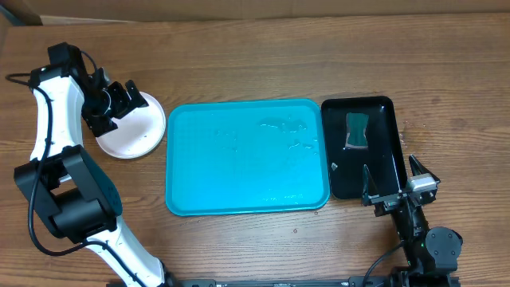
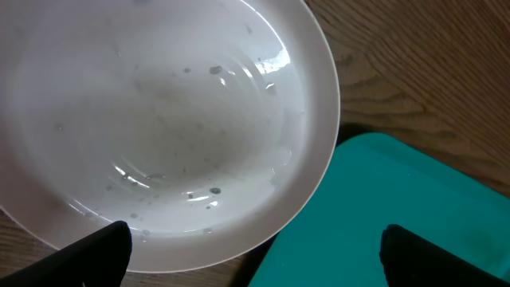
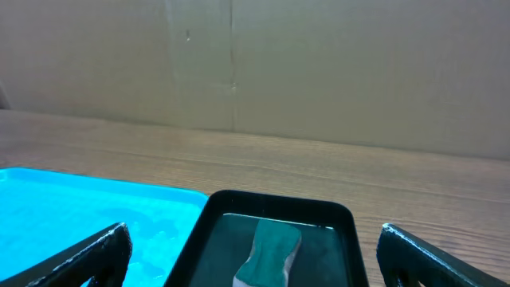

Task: Clean dirty plates on tray and stack at the side

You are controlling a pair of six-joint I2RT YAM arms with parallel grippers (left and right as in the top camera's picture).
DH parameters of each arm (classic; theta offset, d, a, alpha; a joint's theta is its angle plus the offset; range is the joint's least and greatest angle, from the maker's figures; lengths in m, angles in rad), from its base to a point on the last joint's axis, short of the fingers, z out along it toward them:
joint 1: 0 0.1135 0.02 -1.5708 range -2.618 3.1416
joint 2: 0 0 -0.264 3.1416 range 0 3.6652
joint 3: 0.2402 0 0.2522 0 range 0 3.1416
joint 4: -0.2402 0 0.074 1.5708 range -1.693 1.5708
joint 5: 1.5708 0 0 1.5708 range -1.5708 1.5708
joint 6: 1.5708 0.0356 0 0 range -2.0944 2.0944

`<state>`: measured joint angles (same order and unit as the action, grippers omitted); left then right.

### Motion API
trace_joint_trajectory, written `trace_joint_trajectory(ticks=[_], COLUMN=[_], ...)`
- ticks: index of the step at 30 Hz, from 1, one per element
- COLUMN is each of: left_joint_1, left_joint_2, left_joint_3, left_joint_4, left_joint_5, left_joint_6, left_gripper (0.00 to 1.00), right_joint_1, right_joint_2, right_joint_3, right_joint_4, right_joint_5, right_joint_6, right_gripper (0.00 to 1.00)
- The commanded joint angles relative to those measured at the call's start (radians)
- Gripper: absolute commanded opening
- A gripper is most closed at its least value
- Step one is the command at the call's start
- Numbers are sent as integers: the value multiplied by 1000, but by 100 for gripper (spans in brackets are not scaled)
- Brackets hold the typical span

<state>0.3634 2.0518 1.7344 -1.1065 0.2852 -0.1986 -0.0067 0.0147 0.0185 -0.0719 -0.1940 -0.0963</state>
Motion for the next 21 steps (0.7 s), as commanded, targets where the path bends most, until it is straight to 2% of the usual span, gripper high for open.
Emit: trace_joint_trajectory(ticks=[1,9,15,21], left_joint_1=[2,-23,-148,-308], left_joint_2=[4,-37,-201,-431], left_joint_3=[0,0,0,0], left_joint_4=[0,0,1,0], left_joint_5=[11,3,-90,-105], left_joint_6=[23,23,23,23], left_gripper=[100,100,100,100], right_joint_1=[0,0,0,0], right_joint_2=[-12,-12,-12,-12], right_joint_3=[-11,-10,-10,-10], right_joint_4=[5,5,5,5], right_joint_5=[14,14,14,14], right_joint_6=[10,11,11,11], right_gripper=[100,100,100,100])
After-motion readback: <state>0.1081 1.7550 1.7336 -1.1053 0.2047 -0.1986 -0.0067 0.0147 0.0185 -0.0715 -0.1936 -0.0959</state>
